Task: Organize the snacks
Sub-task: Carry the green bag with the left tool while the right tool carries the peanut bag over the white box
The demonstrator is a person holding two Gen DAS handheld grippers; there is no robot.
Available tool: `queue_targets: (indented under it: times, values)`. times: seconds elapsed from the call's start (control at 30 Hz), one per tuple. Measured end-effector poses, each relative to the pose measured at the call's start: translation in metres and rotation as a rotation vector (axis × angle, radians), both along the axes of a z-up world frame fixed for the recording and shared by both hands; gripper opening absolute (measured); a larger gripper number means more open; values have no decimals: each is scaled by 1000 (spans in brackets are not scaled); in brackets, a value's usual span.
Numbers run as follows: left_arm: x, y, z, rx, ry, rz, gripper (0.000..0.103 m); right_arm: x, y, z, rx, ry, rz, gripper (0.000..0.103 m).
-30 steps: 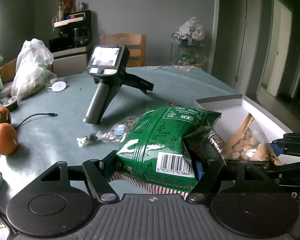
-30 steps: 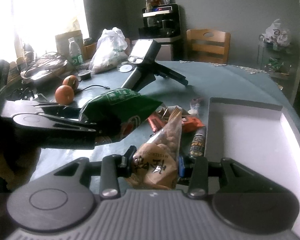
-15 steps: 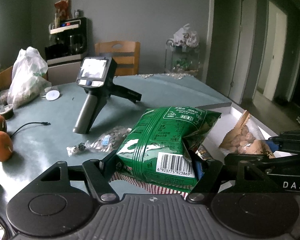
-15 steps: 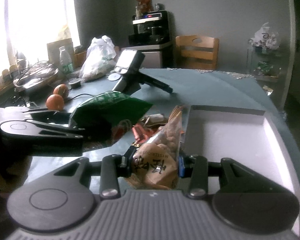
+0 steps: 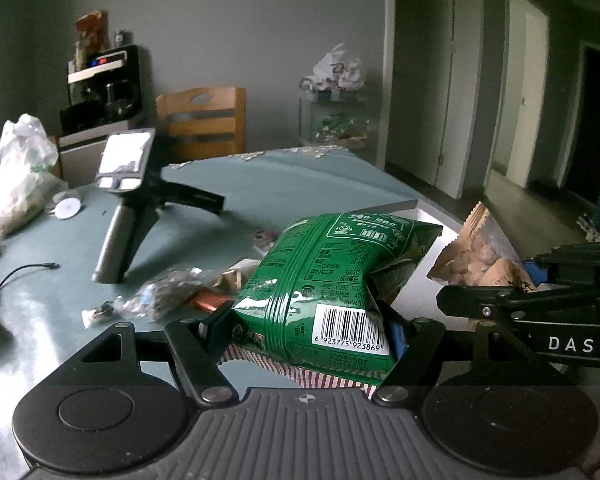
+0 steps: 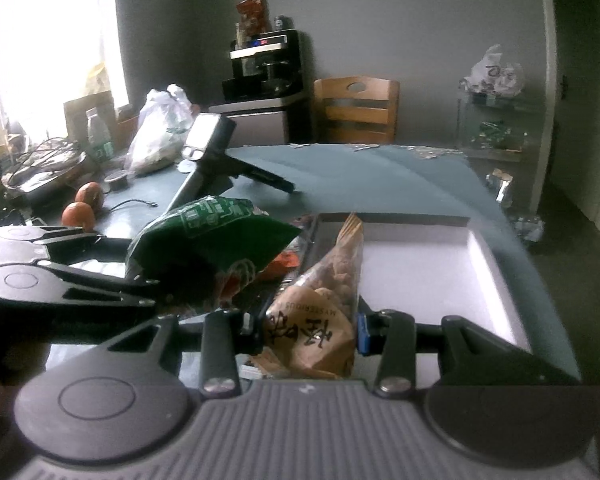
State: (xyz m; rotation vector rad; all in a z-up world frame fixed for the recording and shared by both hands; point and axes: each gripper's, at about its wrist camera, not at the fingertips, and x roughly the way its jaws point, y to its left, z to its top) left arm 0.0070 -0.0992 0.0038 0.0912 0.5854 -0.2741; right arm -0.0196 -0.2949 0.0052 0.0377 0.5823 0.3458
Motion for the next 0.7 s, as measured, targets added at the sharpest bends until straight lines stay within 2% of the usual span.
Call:
queue_targets:
  times: [0.7]
  values:
    - [5, -69, -2, 40, -25, -70, 72, -10, -68, -5, -8, 8, -108, 40]
